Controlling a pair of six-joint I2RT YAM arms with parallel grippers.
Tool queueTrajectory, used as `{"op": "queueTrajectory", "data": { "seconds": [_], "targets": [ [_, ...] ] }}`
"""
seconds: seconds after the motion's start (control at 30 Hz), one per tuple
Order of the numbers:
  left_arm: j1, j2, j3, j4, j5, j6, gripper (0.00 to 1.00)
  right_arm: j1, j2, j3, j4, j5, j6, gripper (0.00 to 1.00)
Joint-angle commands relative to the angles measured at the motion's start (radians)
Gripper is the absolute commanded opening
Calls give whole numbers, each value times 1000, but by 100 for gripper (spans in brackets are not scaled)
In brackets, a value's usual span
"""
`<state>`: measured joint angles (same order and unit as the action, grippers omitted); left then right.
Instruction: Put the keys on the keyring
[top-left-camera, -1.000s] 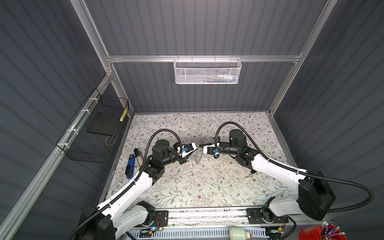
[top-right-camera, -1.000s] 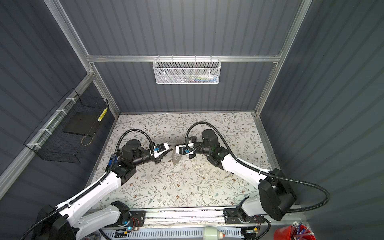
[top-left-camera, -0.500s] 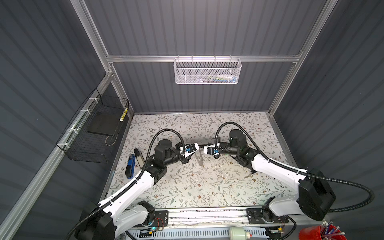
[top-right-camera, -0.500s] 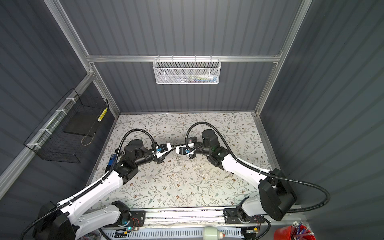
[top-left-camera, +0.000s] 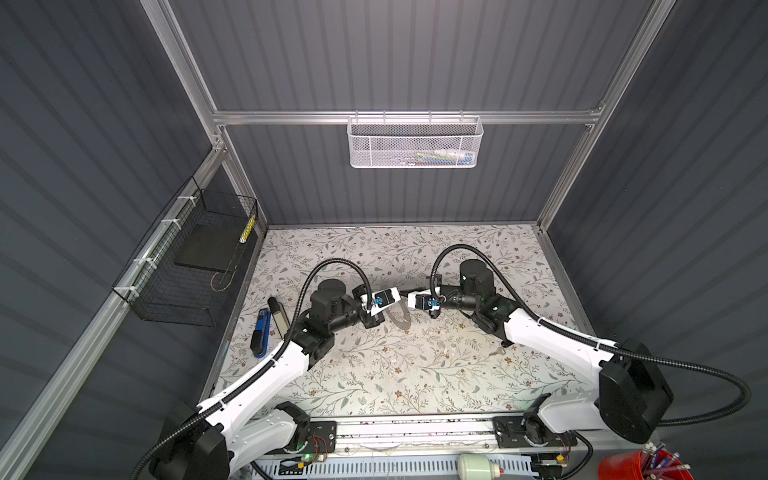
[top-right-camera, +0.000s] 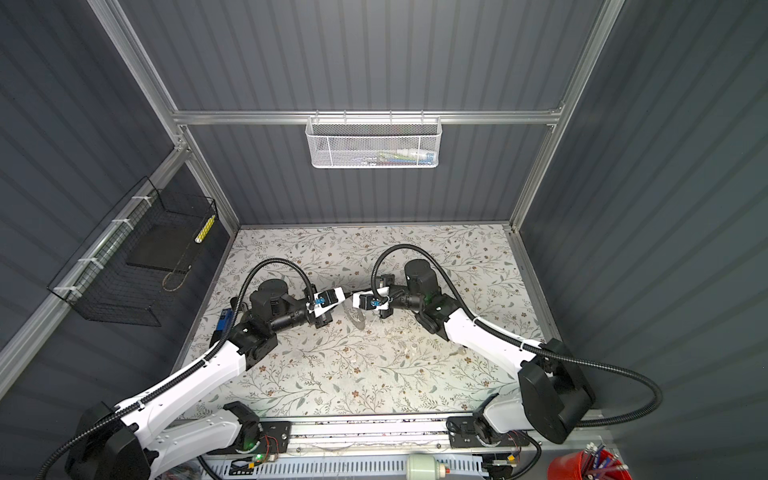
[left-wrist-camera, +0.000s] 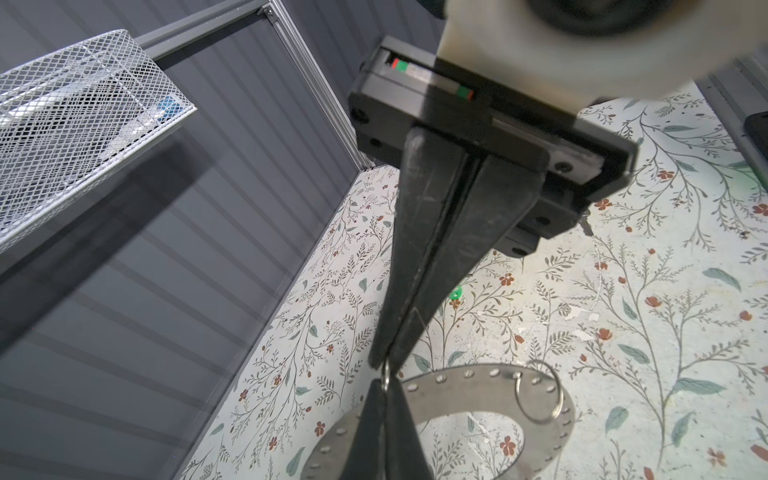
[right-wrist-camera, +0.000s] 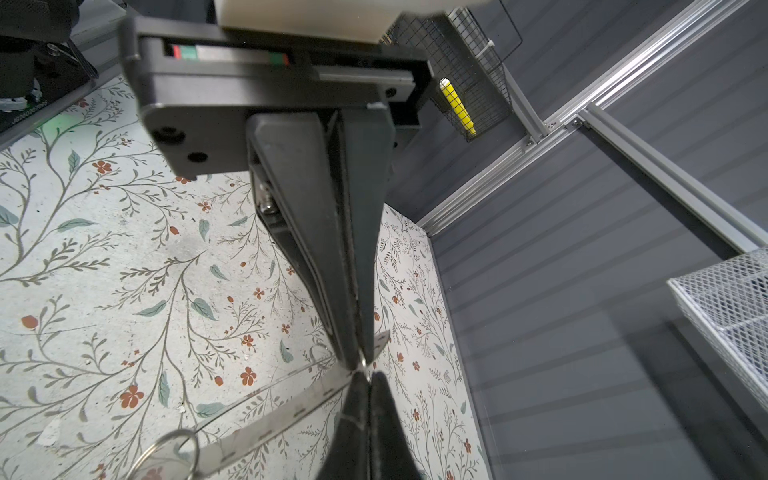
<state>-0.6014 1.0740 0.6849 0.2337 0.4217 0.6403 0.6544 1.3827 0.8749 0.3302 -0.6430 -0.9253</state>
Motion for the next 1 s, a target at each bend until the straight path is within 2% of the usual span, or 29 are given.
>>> {"op": "queueTrajectory", "data": {
  "seconds": [0.0,0.03,0.07,0.13,0.17,0.33,0.63,0.97],
  "targets": [
    [-6,8,35,27,19,-30,0,4,-32,7,0,-25,27,2],
    [-6,9,37,33,25,-43,0,1,-40,10,-27,-30,30,7],
    [-6,9,37,38,29,-54,0,-2,-49,12,-37,-29,30,7],
    [-6,9,30,62,38,-78,0,-13,-79,-1,-60,-16,62,25],
    [-6,10,25,75,44,-87,0,-26,-102,-19,-60,2,89,30],
    [8,21,-5,188,57,-186,0,-75,-186,-61,-86,34,217,40],
    [40,65,-19,347,159,-323,0,-92,-182,-35,-103,-1,328,43],
    [45,77,-22,413,217,-391,0,-99,-140,21,-99,-127,420,31]
  ]
}}
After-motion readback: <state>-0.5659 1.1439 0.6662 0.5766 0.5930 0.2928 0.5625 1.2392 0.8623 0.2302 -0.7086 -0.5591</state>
